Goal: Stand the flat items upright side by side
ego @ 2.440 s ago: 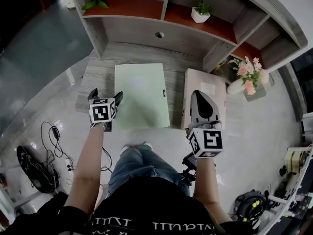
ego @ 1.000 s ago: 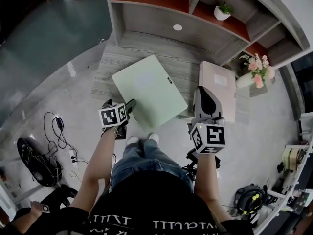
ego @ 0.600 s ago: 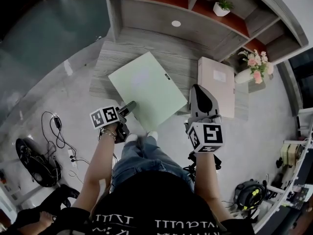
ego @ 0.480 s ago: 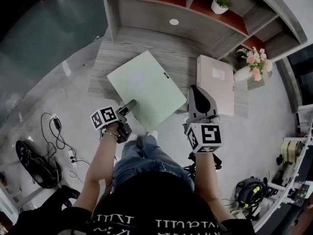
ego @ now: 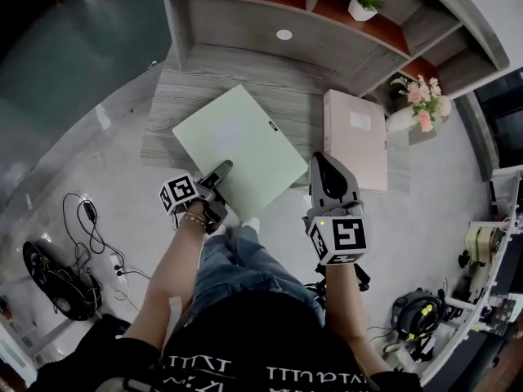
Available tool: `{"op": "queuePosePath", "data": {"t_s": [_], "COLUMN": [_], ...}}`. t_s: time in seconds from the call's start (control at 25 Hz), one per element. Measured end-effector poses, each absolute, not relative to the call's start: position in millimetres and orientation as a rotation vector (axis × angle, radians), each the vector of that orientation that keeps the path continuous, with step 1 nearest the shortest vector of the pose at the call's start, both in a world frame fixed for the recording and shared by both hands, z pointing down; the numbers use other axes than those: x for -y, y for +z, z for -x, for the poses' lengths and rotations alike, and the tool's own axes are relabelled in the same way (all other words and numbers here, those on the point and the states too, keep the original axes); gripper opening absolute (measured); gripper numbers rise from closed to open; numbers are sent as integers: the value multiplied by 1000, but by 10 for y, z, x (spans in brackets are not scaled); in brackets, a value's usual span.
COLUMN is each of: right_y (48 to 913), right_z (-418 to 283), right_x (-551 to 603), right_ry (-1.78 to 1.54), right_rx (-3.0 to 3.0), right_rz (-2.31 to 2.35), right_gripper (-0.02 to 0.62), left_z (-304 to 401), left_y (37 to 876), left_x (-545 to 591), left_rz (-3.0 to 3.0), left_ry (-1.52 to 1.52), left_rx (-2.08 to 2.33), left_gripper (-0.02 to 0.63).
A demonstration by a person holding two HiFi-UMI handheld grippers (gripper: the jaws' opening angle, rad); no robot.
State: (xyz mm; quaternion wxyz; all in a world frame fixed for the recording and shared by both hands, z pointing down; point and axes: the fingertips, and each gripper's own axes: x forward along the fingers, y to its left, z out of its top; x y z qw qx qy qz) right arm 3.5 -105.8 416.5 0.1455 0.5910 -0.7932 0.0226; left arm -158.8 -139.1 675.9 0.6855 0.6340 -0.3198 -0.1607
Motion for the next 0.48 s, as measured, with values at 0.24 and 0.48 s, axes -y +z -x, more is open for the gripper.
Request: {"op": "queuePosePath", "data": {"t_s": [0.24,0.48], "right_y": [4107,4016], "right_z": [-20,40], "right_x": [1143,1279], "right_ry": [68,41], "right_rx": [2307,2346], "right_rz": [-1710,-1700], "right_gripper": [15,15], "left_z": [1615,1829], "left_y": [6724,6580], "left_x": [1301,1191], "left_rz": [-1385,-1399], "left_ry": [-295,-145], "left_rx": [742,788], "left_gripper": [367,359]}}
